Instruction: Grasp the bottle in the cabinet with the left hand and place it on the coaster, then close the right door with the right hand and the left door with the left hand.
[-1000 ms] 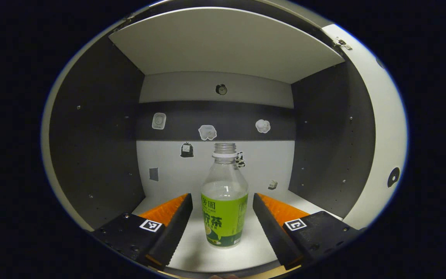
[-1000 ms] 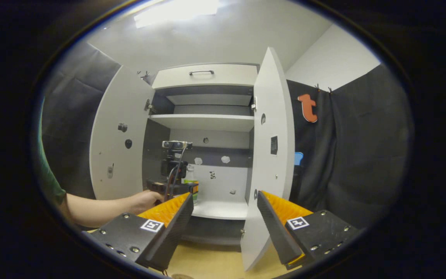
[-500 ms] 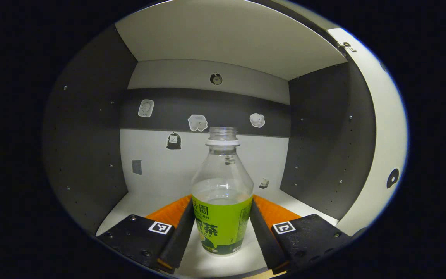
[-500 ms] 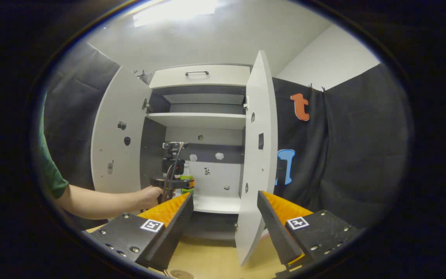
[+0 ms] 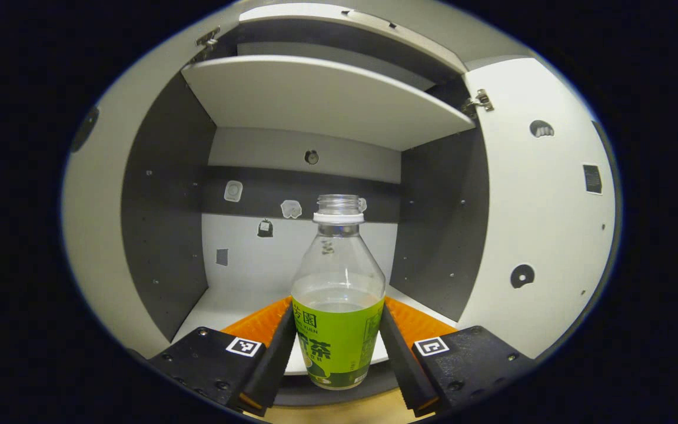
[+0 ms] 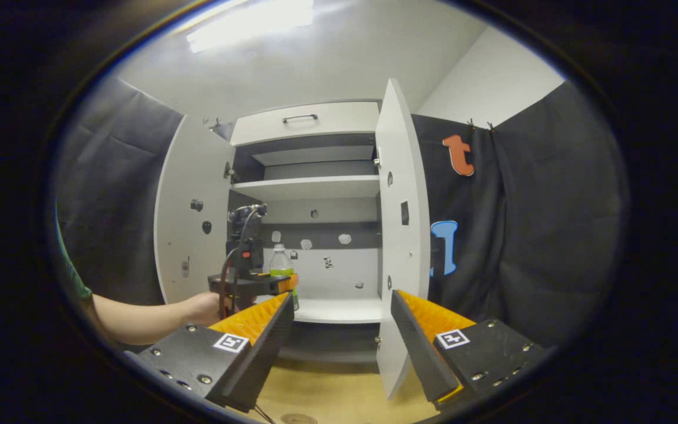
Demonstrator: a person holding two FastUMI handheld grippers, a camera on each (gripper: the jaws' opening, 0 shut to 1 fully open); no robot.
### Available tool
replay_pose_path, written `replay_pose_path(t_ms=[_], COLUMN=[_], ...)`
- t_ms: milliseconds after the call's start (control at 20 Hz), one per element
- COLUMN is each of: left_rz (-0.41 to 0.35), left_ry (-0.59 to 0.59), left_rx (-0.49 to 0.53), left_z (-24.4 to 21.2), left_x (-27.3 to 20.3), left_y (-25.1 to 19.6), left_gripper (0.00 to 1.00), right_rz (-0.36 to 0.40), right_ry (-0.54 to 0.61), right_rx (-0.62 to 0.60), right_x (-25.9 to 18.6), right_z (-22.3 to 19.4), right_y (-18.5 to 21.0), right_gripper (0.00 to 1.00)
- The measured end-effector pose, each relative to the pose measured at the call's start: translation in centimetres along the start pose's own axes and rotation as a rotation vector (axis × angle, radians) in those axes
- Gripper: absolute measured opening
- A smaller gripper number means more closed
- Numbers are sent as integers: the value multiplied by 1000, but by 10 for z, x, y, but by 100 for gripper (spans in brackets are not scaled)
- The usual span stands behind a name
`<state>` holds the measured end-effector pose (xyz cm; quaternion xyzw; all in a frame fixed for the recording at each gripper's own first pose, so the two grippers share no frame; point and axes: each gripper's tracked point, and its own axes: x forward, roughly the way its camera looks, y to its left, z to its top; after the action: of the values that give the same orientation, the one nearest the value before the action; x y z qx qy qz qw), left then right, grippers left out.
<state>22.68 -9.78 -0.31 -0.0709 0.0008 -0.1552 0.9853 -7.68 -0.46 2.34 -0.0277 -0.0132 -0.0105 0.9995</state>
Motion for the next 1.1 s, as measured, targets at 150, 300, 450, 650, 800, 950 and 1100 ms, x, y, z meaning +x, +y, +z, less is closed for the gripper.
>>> replay_pose_path(t_ms=[150, 300, 450, 650, 800, 950, 1100], left_rz=[-27, -30, -75, -112, -161, -177, -193], left_ry=[-9, -16, 23, 38, 80, 111, 123], left_rx=[-18, -28, -6, 57, 47, 41, 18], left_z=[6, 2, -18, -59, -100, -137, -165], left_x=[-39, -75, -107, -141, -163, -180, -196], left_y=[-16, -25, -44, -65, -88, -101, -111], left_gripper=[80, 79, 79, 80, 80, 80, 80], right_rz=[22, 20, 47, 82, 90, 74, 72], right_ry=[2, 15, 21, 11, 3, 8, 4], right_rx=[-3, -9, 20, 85, 80, 73, 70], right_x=[0, 5, 13, 23, 26, 26, 18], right_z=[-2, -7, -9, -2, 5, 4, 4], right_y=[2, -1, 1, 12, 15, 11, 9], right_gripper=[100, 100, 100, 100, 100, 100, 100])
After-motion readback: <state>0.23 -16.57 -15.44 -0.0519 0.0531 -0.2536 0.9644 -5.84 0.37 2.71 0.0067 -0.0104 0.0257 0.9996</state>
